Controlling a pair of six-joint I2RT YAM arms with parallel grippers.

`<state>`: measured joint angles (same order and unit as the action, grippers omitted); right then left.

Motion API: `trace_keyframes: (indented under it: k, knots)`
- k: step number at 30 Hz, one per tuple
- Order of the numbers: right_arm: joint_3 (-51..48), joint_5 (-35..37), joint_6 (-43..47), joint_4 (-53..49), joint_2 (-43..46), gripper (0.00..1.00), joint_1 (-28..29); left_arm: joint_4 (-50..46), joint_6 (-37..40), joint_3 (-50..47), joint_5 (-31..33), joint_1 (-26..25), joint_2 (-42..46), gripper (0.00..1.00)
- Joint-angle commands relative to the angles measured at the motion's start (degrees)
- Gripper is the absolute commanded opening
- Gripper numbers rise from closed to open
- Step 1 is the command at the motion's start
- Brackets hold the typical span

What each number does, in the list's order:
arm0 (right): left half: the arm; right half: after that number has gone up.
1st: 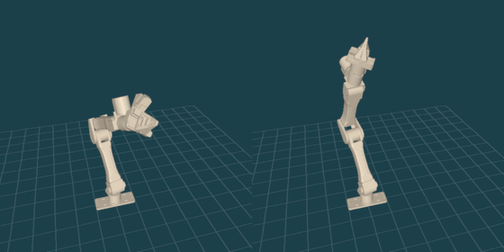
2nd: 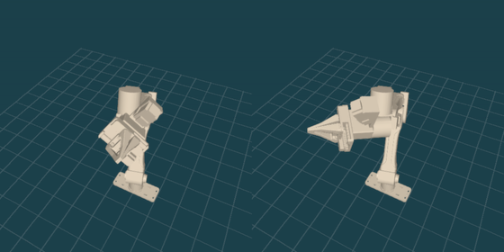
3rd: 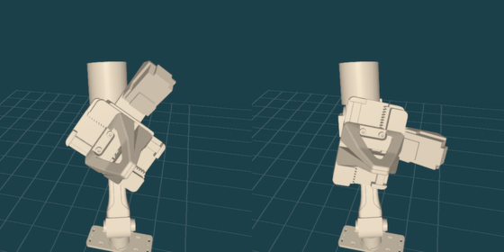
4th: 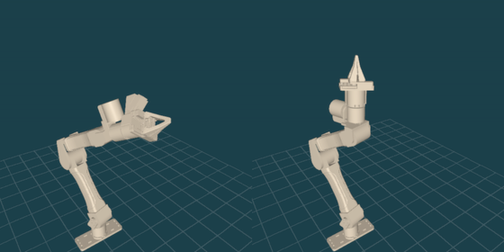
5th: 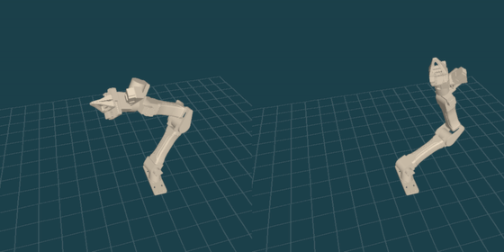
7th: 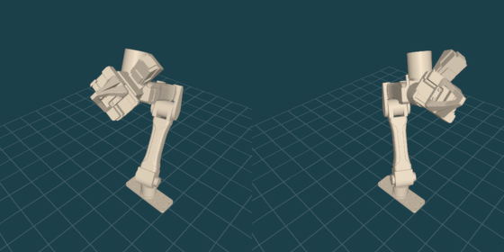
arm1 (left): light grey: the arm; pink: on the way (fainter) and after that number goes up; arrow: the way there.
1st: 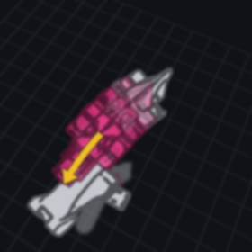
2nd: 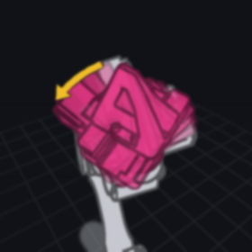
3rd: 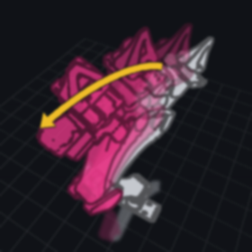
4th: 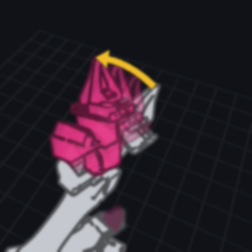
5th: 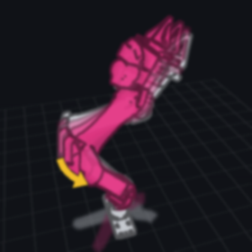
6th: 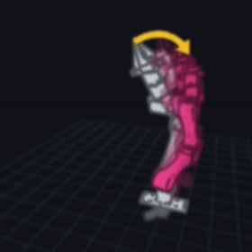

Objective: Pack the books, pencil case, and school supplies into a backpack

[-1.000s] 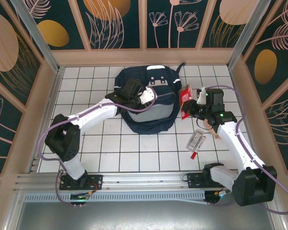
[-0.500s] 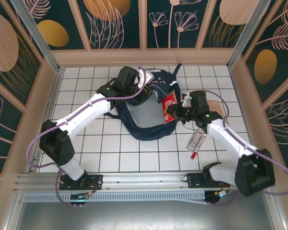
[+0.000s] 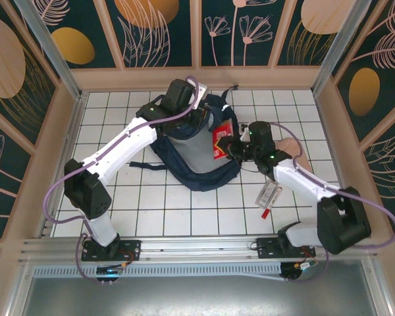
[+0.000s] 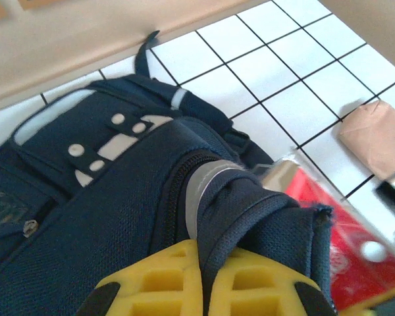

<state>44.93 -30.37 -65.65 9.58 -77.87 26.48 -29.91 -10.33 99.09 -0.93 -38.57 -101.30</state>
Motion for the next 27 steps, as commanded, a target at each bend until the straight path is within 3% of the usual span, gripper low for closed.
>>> trace_keyframes:
  k: [1, 4, 6, 8, 12, 15, 18, 27]
  knots:
    - [2.4, -1.2, -9.5, 15.6, -9.5, 0.00, 2.2, 13.5, -9.5, 3.6, -5.4, -0.8, 2.1, 0.00]
    - [5.1, 6.4, -18.7, 29.2, -18.7, 0.00, 4.0, 12.4, -11.7, 5.5, -8.8, -0.8, 0.5, 0.00]
    - [5.6, 7.7, -26.1, 36.7, -23.3, 0.00, 6.5, 8.3, -11.6, 9.6, -7.6, -0.8, -1.2, 0.00]
    - [1.1, 11.2, -29.9, 39.5, -22.3, 0.00, 9.1, 3.0, -8.8, 14.8, -4.9, -0.8, -3.1, 0.00]
    - [-6.6, 8.8, -21.8, 31.6, -14.7, 0.00, 7.4, -3.6, -5.1, 20.5, 3.4, -0.8, -5.2, 0.00]
    - [-7.0, 6.3, -11.6, 26.9, -11.1, 0.00, 5.2, -1.1, -5.6, 16.9, 0.9, -0.9, -3.5, 0.00]
    - [1.4, 2.9, -6.0, 23.6, -16.6, 0.00, 5.2, 2.0, -7.5, 13.1, -5.2, -0.8, -2.1, 0.00]
    - [18.0, 16.9, -14.1, 32.6, -37.6, 0.02, 8.2, 7.4, -14.7, 11.0, -10.1, -0.9, -1.4, 0.00]
